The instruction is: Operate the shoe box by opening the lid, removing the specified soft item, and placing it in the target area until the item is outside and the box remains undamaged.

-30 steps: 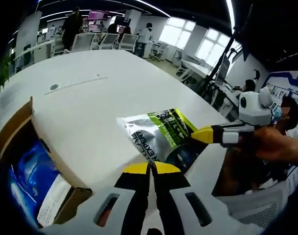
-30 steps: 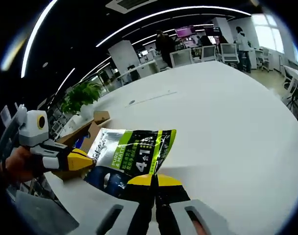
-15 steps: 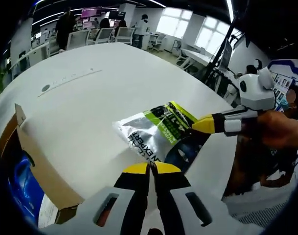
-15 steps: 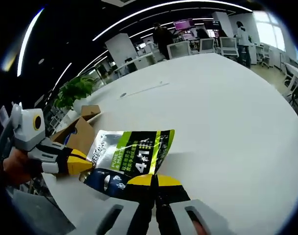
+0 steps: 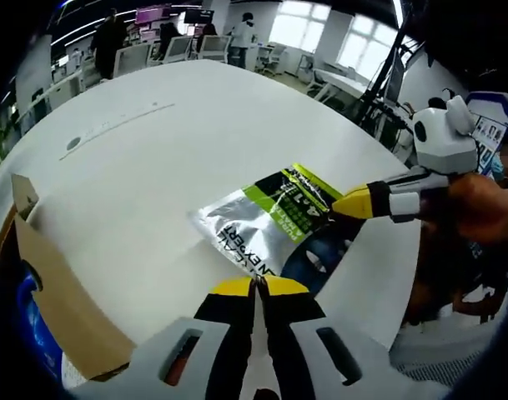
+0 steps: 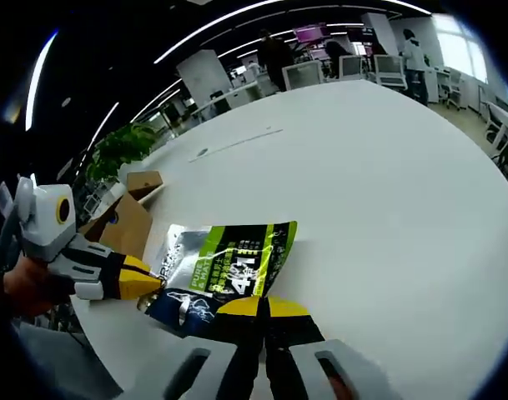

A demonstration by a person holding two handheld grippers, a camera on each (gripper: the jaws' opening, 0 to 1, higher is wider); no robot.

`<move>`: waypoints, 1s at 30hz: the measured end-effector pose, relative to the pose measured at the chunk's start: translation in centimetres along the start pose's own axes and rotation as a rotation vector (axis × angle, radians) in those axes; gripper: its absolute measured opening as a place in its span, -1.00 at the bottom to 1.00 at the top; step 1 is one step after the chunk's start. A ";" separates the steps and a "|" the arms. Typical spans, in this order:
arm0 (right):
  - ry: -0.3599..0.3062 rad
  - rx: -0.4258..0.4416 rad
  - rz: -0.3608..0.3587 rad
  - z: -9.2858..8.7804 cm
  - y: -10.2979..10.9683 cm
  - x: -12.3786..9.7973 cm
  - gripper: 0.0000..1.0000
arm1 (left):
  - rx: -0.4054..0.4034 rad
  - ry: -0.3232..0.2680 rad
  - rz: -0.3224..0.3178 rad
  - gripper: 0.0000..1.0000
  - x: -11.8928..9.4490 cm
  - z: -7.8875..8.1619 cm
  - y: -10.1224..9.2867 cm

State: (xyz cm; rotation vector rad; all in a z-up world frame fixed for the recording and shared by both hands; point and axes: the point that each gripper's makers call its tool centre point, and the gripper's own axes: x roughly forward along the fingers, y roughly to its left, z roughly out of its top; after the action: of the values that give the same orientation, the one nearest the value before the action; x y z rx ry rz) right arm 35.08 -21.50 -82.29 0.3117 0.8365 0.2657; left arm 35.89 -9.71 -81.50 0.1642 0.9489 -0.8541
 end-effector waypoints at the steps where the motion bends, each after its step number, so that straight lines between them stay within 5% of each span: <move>1: 0.002 -0.002 0.000 0.0 0.0 0.1 -1.00 | 0.000 0.001 0.000 -0.98 0.1 0.0 0.1; 15: 0.035 0.009 0.007 -0.6 -0.8 1.7 -1.00 | -0.005 0.040 0.024 -0.98 1.5 -0.4 1.0; 30: 0.027 0.010 0.017 0.7 -0.4 3.0 -1.00 | -0.035 0.056 0.075 -0.96 2.1 -0.2 2.8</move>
State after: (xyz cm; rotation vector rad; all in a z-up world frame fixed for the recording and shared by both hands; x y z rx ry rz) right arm 37.55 -20.95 -84.04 0.3252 0.8622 0.2818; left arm 38.38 -8.93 -83.89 0.1937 1.0035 -0.7666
